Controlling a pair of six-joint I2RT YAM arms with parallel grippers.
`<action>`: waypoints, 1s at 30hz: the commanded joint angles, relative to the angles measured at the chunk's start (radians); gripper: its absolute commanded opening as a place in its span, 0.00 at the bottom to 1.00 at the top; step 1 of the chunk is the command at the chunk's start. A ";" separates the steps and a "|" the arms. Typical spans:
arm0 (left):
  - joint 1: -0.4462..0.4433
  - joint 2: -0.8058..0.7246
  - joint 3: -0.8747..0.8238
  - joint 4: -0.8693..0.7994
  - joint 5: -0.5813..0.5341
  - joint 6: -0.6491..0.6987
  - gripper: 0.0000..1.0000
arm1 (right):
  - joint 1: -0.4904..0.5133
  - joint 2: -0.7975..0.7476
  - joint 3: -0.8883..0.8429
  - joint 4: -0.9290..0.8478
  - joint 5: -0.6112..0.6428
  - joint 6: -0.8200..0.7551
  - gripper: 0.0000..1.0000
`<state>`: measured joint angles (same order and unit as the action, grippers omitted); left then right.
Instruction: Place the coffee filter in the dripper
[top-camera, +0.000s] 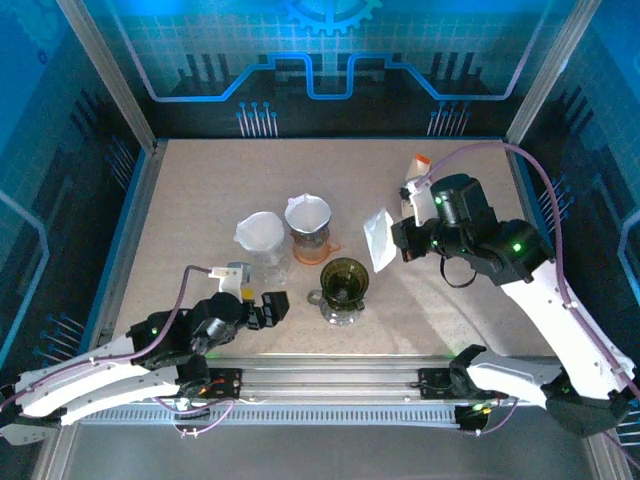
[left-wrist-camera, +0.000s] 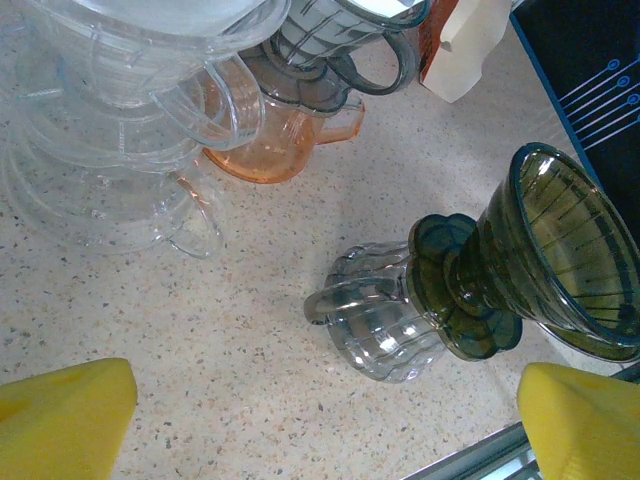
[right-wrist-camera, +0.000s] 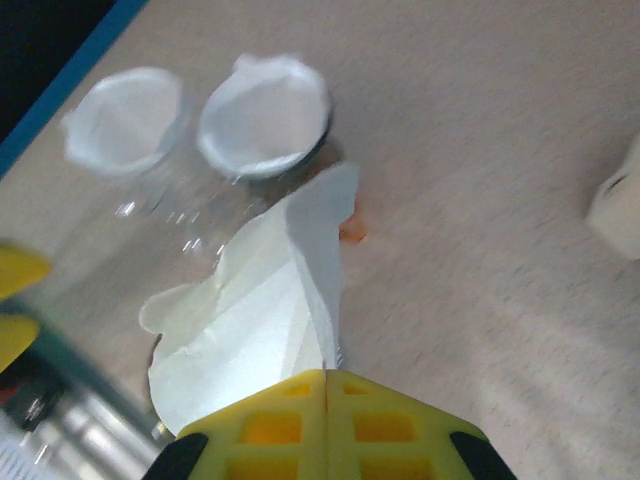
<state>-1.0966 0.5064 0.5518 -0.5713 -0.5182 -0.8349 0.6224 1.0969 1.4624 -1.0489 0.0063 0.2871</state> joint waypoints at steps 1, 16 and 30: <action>0.005 -0.013 0.005 0.004 0.003 0.014 0.99 | 0.055 0.071 0.108 -0.246 -0.071 -0.011 0.00; 0.006 -0.016 -0.010 0.044 0.027 0.019 0.99 | 0.192 0.355 0.309 -0.427 -0.016 -0.028 0.00; 0.014 -0.013 -0.004 0.088 0.074 0.025 0.99 | 0.230 0.507 0.295 -0.328 0.101 -0.044 0.00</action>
<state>-1.0927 0.5018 0.5518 -0.5270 -0.4732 -0.8280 0.8314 1.5902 1.7542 -1.3979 0.0685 0.2569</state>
